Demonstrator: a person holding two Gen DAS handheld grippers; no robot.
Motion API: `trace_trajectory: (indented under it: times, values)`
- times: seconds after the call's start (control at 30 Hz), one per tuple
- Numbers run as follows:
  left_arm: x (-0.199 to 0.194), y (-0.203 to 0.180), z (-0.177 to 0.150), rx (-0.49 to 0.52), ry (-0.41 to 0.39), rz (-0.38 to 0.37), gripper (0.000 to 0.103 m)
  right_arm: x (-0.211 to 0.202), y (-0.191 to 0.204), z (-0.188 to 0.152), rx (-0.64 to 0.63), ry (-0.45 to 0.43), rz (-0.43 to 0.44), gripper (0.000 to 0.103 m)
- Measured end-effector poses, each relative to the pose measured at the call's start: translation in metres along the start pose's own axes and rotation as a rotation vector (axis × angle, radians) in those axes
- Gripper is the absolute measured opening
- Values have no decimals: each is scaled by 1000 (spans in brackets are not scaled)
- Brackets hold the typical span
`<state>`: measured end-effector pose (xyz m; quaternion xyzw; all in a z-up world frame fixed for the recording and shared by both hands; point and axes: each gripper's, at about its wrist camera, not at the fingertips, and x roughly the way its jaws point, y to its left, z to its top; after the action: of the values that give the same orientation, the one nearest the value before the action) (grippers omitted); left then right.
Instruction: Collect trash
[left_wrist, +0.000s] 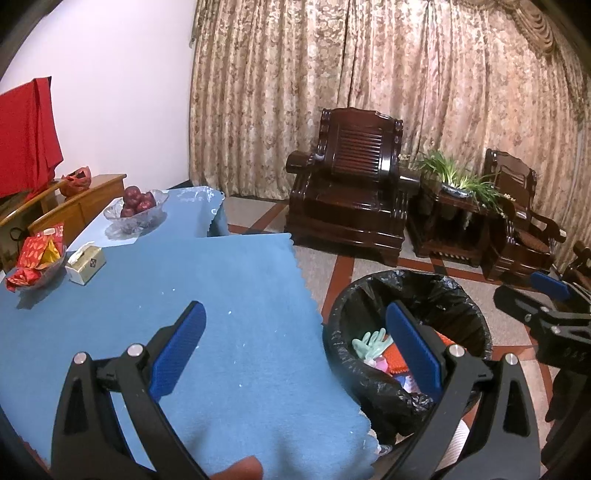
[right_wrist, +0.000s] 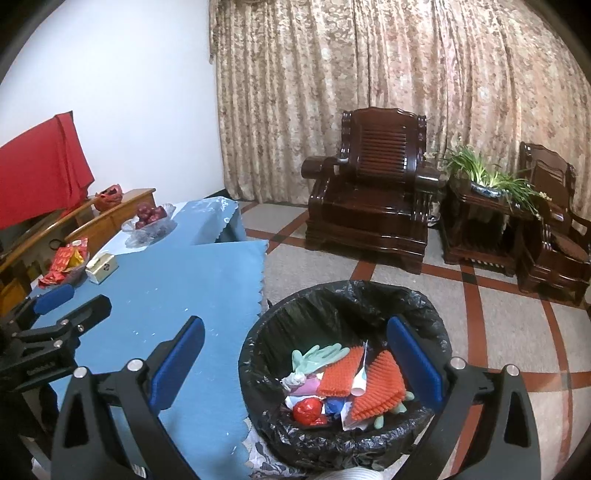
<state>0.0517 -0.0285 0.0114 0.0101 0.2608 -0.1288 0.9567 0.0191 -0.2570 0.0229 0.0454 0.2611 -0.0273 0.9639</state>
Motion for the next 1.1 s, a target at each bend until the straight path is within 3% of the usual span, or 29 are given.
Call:
trace_trajectory:
  times: [1.1]
  values:
    - [-5,5,-2,2,-10,18,95,6,11,4,-43,2,13,97]
